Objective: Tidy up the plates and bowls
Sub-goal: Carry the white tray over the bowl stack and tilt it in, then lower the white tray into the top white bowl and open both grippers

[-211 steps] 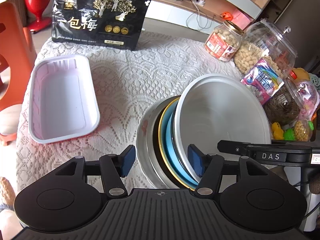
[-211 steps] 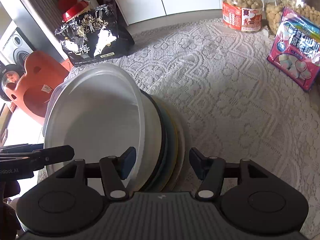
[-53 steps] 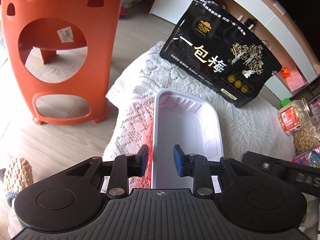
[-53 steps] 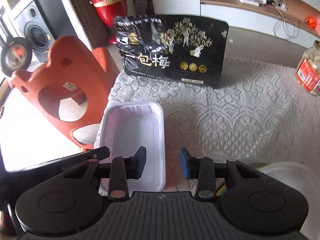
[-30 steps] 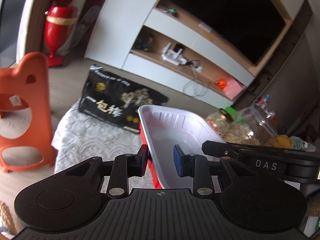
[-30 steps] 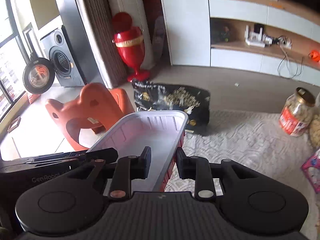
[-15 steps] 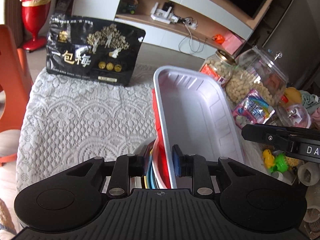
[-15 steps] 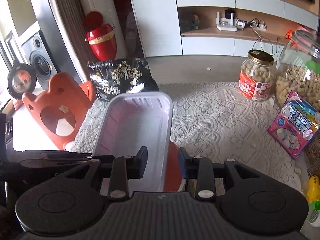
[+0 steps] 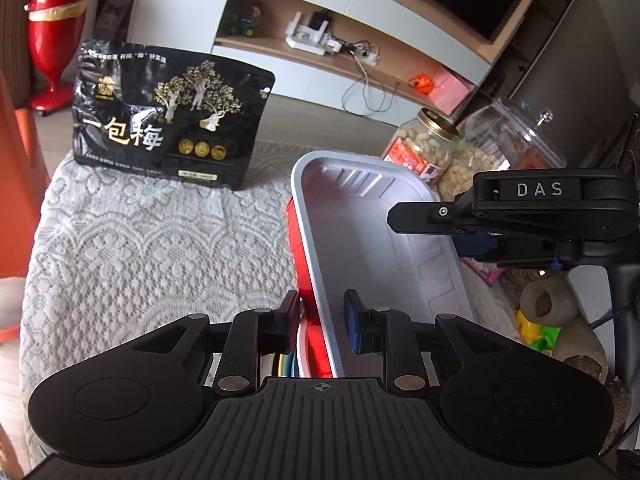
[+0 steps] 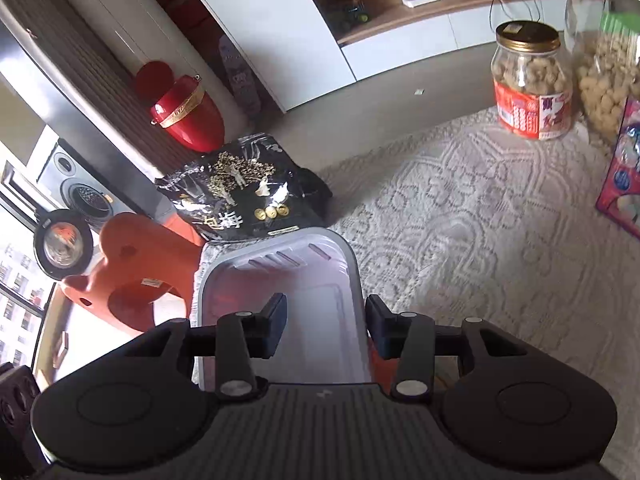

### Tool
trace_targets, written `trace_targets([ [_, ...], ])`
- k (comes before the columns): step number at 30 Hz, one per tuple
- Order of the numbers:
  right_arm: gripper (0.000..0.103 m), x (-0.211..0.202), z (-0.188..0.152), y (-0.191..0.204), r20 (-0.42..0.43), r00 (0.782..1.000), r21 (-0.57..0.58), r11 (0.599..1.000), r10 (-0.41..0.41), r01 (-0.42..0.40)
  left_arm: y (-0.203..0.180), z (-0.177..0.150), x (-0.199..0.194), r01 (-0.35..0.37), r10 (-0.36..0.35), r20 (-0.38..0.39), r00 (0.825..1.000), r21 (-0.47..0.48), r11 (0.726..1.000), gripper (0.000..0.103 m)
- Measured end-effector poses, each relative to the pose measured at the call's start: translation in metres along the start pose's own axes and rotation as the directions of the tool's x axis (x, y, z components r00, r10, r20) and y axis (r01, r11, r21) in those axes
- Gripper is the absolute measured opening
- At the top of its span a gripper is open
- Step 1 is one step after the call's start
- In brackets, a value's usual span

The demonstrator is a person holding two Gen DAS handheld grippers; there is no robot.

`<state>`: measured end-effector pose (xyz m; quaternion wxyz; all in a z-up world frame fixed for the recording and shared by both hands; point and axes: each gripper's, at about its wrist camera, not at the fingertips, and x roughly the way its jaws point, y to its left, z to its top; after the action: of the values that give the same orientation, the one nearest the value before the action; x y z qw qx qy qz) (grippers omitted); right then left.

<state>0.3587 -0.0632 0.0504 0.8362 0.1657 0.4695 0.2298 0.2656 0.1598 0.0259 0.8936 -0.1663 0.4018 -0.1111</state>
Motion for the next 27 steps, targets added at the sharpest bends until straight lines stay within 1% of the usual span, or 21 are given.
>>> trace_targets([
  [2,0.045,-0.017,-0.001,0.009,0.037,0.999,-0.026,1.000,0.010,-0.009,-0.008,0.004,-0.017,0.020,-0.021,0.036,0.999,0.014,1.000,0.026],
  [5,0.046,-0.058,0.000,0.028,0.131,0.990,-0.111,0.993,0.052,-0.037,-0.024,0.010,-0.047,0.037,-0.047,0.132,0.990,0.078,0.996,0.026],
  [6,0.046,-0.072,0.001,0.034,0.161,0.985,-0.143,0.989,0.063,-0.040,-0.030,0.011,-0.053,0.038,-0.052,0.147,0.988,0.101,0.994,0.026],
  [7,0.046,-0.081,-0.001,0.038,0.181,0.981,-0.172,0.984,0.068,-0.037,-0.034,0.011,-0.056,0.038,-0.056,0.145,0.988,0.122,0.992,0.026],
  [9,0.047,-0.091,-0.006,0.044,0.187,0.981,-0.227,0.974,0.055,-0.012,-0.037,0.010,-0.052,0.038,-0.053,0.102,0.993,0.146,0.989,0.026],
  [10,0.047,-0.090,-0.011,0.045,0.176,0.984,-0.255,0.967,0.031,0.015,-0.035,0.009,-0.046,0.029,-0.039,0.061,0.997,0.147,0.989,0.026],
  [11,0.047,-0.087,-0.016,0.045,0.165,0.986,-0.283,0.958,-0.008,0.055,-0.030,0.008,-0.039,0.020,-0.023,0.022,0.999,0.138,0.990,0.026],
  [12,0.047,-0.082,-0.022,0.043,0.163,0.985,-0.305,0.946,-0.060,0.108,-0.024,0.006,-0.032,0.010,-0.010,0.000,1.000,0.118,0.993,0.026],
  [14,0.047,-0.074,-0.031,0.038,0.178,0.976,-0.322,0.929,-0.129,0.182,-0.010,0.003,-0.023,-0.013,0.014,-0.017,1.000,0.074,0.997,0.026],
  [15,0.047,-0.070,-0.035,0.034,0.179,0.972,-0.326,0.923,-0.150,0.203,-0.004,0.002,-0.021,-0.018,0.019,-0.025,1.000,0.056,0.998,0.027],
  [17,0.047,-0.064,-0.036,0.028,0.166,0.973,-0.315,0.926,-0.163,0.209,0.003,0.004,-0.022,-0.003,0.004,-0.026,1.000,0.032,0.999,0.027],
  [19,0.047,-0.059,-0.036,0.022,0.151,0.975,-0.301,0.932,-0.164,0.203,0.002,0.006,-0.029,-0.007,0.008,-0.017,1.000,0.048,0.999,0.027],
  [21,0.047,-0.051,-0.039,0.017,0.140,0.971,-0.299,0.927,-0.195,0.229,-0.003,0.006,-0.033,-0.027,0.031,-0.042,0.999,0.090,0.996,0.027],
  [24,0.047,-0.040,-0.048,0.005,0.117,0.966,-0.290,0.922,-0.232,0.256,-0.006,0.002,-0.033,-0.044,0.055,-0.090,0.994,0.119,0.992,0.027],
  [25,0.046,-0.037,-0.051,-0.001,0.104,0.966,-0.280,0.925,-0.236,0.257,-0.006,0.001,-0.032,-0.043,0.054,-0.093,0.994,0.114,0.993,0.027],
  [27,0.037,-0.035,-0.061,-0.009,0.079,0.969,-0.268,0.931,-0.234,0.247,-0.005,0.001,-0.031,-0.039,0.047,-0.088,0.995,0.097,0.995,0.027],
])
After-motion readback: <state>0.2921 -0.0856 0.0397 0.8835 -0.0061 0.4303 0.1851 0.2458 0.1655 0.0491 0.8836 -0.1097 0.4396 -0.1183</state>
